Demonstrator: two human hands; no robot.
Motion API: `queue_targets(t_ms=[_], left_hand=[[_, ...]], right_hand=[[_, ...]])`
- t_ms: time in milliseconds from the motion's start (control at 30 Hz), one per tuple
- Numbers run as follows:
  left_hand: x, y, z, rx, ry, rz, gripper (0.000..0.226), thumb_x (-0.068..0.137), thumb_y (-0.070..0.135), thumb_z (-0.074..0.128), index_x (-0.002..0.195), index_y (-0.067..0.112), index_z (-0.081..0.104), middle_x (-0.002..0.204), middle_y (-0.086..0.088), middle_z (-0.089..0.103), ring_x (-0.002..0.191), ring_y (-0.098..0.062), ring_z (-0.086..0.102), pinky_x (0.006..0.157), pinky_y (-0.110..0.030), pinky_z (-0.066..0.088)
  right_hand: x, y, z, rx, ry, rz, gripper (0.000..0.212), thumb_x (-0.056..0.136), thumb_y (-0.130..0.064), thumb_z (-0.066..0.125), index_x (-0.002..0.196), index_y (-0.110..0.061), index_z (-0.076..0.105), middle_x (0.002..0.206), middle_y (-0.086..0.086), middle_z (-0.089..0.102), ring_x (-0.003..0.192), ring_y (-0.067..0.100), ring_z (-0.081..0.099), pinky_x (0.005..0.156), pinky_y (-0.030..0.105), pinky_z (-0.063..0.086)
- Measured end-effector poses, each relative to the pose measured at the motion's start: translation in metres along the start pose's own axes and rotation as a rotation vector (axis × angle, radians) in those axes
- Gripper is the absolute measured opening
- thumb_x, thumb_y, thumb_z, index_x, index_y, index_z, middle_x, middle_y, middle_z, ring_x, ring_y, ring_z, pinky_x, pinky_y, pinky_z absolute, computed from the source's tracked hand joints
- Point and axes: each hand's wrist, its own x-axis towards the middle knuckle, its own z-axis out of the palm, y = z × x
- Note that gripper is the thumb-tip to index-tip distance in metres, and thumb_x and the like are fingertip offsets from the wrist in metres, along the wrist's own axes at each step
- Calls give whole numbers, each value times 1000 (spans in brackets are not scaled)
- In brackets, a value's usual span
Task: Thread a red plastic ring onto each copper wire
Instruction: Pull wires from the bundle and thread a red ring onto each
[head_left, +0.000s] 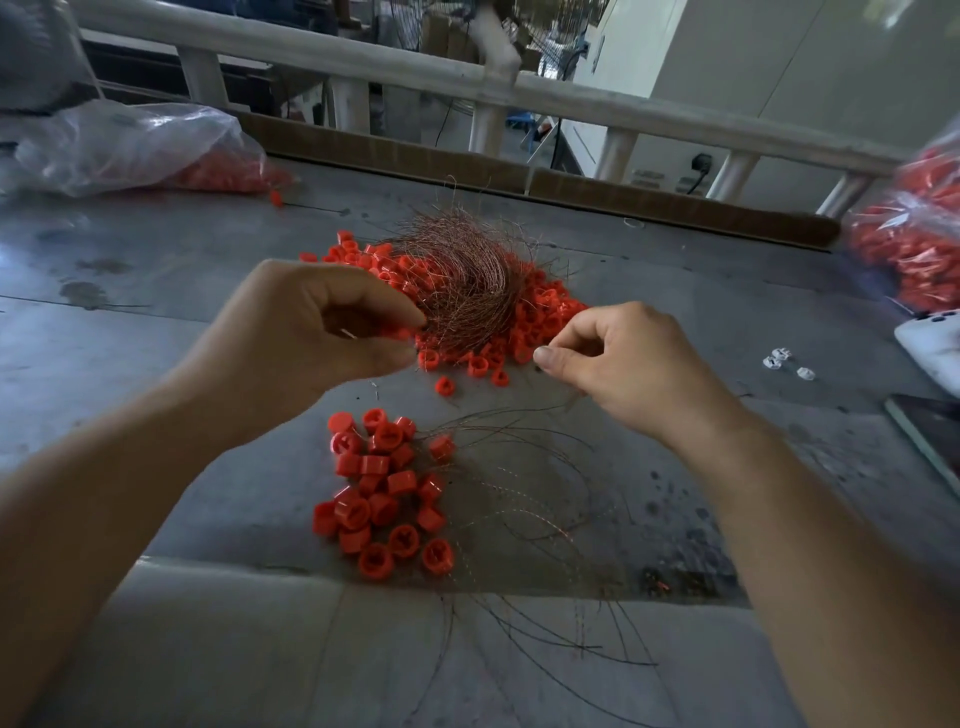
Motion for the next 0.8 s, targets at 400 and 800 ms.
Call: queue_targets(t_ms=[400, 800], left_hand=[[-5, -1, 14, 38, -178, 95, 24, 48, 55, 62, 70, 46, 65, 78, 23, 68, 65, 3, 63, 60, -8, 49], [-6, 2, 13, 82, -171, 117, 26, 61, 24, 75, 75, 42, 64, 79, 29, 64, 68, 5, 61, 58, -5, 46]], right_hand=[[14, 9, 23, -69, 31, -74, 23, 84, -24, 64, 107, -24, 65, 108, -4, 57, 91, 7, 50, 82, 16, 36], [18, 7, 19, 135, 342, -232, 17, 89, -9, 55, 103, -12, 66, 103, 4, 66, 90, 4, 56, 83, 12, 42]])
